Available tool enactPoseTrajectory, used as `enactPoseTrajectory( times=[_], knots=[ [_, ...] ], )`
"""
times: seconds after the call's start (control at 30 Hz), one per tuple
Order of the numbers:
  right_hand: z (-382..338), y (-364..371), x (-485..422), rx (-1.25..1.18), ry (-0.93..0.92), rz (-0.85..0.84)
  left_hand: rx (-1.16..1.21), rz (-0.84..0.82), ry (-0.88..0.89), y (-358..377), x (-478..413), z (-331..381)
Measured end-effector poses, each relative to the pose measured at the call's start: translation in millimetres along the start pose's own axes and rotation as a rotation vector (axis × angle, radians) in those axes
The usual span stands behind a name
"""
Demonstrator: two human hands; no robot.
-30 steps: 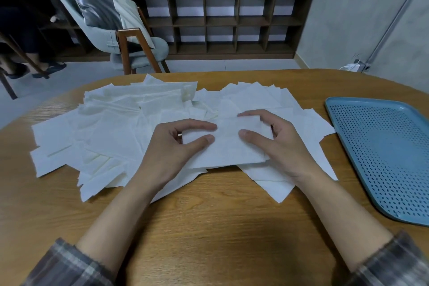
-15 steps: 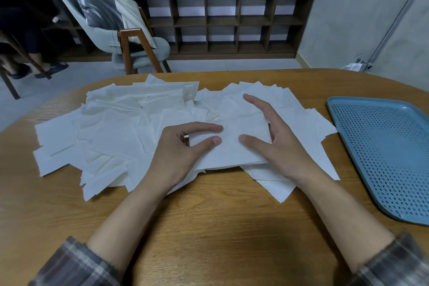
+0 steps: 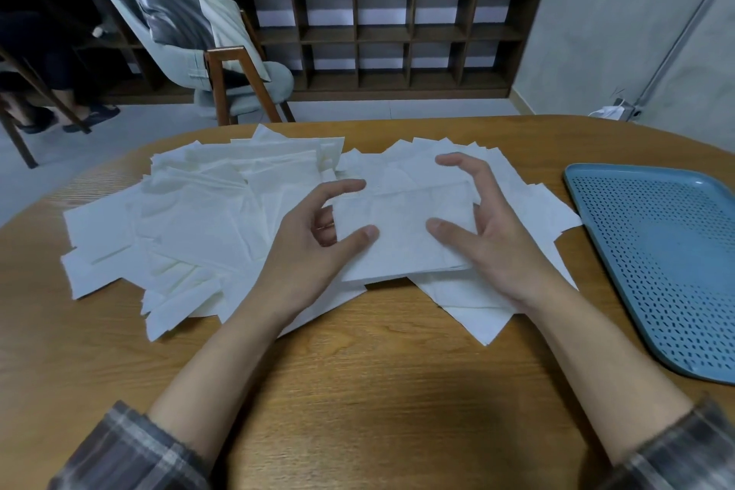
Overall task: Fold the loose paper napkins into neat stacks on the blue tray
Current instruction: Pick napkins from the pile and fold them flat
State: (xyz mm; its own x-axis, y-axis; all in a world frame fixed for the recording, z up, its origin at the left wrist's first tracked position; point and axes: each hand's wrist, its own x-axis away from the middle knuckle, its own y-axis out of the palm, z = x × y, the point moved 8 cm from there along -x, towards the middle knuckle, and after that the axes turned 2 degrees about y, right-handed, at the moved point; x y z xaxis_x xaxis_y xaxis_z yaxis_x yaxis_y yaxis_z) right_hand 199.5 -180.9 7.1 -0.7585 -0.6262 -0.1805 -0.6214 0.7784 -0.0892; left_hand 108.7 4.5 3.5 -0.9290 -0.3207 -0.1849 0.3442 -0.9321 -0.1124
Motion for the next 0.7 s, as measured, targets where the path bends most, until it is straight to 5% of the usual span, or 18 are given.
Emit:
enactPoseTrajectory(
  times=[0.2,0.3,0.4,0.53,0.7],
  knots=[
    [-6.8,5.2,1.5,0.206,-0.025,-0.066,-0.036,0.092,0.044,-6.9,-2.5,-4.4],
    [-2.0,-8.1,-0.6,0.255,0.001,0.062,-0.405,0.127,0.292,0.0,1.6,6.5],
    [-2.2,-23.2,-2.8,0.255,-0.019,0.194,-0.667,-0.072,0.559,33.3,11.9,10.2],
    [-1.5,-26.6,-3.6,0.241,-0.030,0.207,-0.742,-0.471,0.560,78.5,23.5,-12.7],
    [-1.8,-25.5,-4.0,0.253,-0.035,0.197,-0.746,-0.440,0.581,85.6,22.9,-15.1]
  ],
)
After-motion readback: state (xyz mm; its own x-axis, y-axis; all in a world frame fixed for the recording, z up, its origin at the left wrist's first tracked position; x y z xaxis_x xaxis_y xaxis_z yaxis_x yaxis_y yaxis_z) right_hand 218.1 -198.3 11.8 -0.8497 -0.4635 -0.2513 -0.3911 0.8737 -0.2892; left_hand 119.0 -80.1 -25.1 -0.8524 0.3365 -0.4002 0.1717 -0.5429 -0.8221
